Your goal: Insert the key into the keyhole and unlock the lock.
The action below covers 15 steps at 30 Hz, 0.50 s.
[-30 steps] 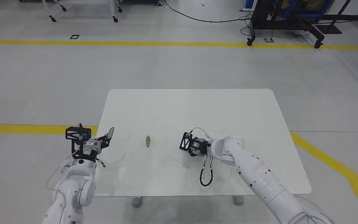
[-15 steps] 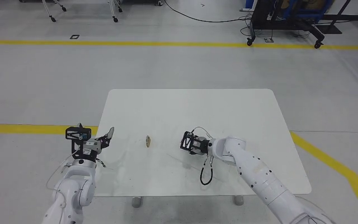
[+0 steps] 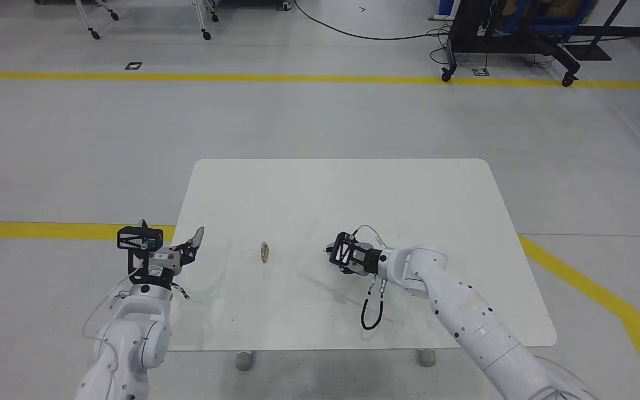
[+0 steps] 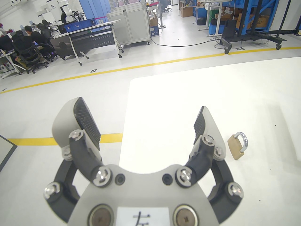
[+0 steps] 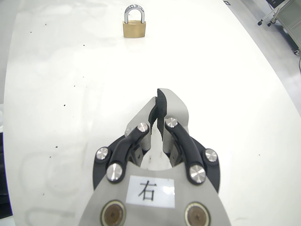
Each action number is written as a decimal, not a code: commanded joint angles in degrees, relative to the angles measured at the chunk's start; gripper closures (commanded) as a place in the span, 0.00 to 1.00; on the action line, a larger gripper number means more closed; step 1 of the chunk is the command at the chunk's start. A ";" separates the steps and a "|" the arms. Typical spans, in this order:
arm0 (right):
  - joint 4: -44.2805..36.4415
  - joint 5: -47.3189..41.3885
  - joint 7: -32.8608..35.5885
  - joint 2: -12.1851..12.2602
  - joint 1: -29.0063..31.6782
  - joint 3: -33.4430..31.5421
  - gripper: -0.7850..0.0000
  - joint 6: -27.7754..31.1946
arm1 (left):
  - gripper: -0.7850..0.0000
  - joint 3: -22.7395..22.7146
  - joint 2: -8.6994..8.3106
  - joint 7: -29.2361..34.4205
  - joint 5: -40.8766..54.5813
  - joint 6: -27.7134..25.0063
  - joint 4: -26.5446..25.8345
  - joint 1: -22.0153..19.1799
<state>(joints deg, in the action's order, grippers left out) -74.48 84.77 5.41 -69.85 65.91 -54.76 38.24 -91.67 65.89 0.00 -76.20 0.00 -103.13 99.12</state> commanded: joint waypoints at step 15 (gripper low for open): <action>1.40 -1.21 -3.74 -0.07 -0.35 0.58 1.00 2.70 | 0.00 3.12 -0.06 2.16 -7.67 -2.36 -1.32 1.02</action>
<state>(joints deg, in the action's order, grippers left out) -73.49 83.84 2.57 -69.89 65.78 -54.31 40.19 -89.30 65.85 1.58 -82.95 -1.22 -104.07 100.14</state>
